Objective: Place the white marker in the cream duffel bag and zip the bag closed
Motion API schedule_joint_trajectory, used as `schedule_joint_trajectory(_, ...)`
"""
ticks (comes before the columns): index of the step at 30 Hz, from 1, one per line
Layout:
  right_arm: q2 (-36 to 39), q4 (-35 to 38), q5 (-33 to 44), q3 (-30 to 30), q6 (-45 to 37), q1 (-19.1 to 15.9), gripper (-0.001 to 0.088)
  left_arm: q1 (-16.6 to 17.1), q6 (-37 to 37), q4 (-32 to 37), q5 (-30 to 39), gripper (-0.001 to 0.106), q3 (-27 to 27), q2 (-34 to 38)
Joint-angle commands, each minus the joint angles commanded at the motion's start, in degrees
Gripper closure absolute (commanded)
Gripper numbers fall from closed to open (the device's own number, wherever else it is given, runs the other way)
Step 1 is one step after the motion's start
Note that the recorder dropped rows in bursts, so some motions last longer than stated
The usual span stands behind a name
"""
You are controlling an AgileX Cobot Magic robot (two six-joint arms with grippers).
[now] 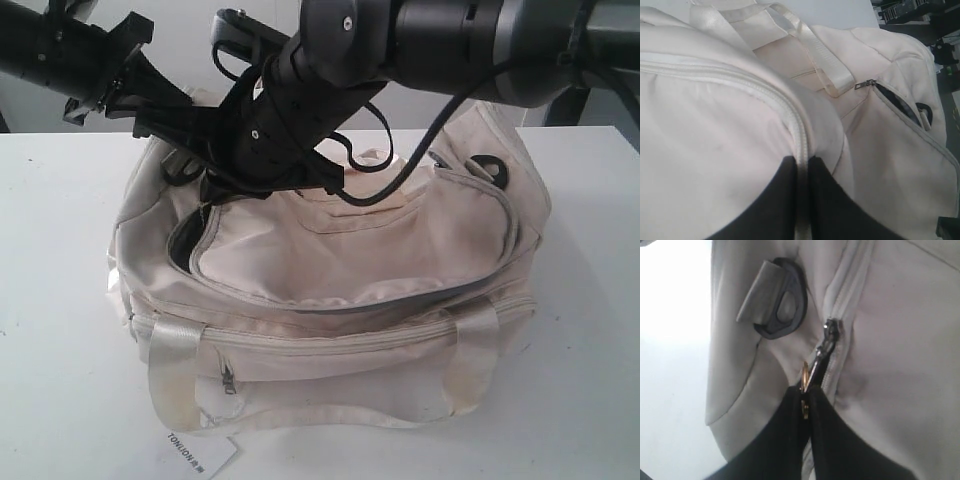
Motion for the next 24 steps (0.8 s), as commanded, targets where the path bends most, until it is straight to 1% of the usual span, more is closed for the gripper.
schedule_joint_trajectory(5,-0.4,1.1,2.0,0.0,-1.0,0.0,0.0868,0.0,0.0,0.1,-2.6,0.105,0.0,0.0)
schedule_joint_trajectory(9,-2.0,4.9,2.2,0.0,-3.4,0.0,0.0868,0.0,0.0,0.2,-4.8,0.105,0.0,0.1)
schedule_joint_trajectory(11,-3.0,6.5,2.2,0.0,-4.6,0.0,0.0868,0.0,-0.4,0.3,-4.8,0.105,0.0,0.2)
schedule_joint_trajectory(13,-3.5,6.9,2.5,0.0,-4.7,0.0,0.0868,0.0,-0.5,0.3,-5.1,0.105,0.0,0.2)
schedule_joint_trajectory(17,-3.0,7.5,4.3,0.0,-4.9,0.0,0.0868,0.0,-2.3,0.3,-5.4,0.105,0.0,0.2)
schedule_joint_trajectory(22,-2.4,8.5,4.7,0.0,-5.8,0.3,0.0868,0.0,-4.1,0.3,-5.8,0.105,0.0,0.2)
schedule_joint_trajectory(24,-2.4,8.7,6.2,0.0,-5.9,0.7,0.0868,0.0,-5.9,0.3,-7.4,0.105,0.0,0.2)
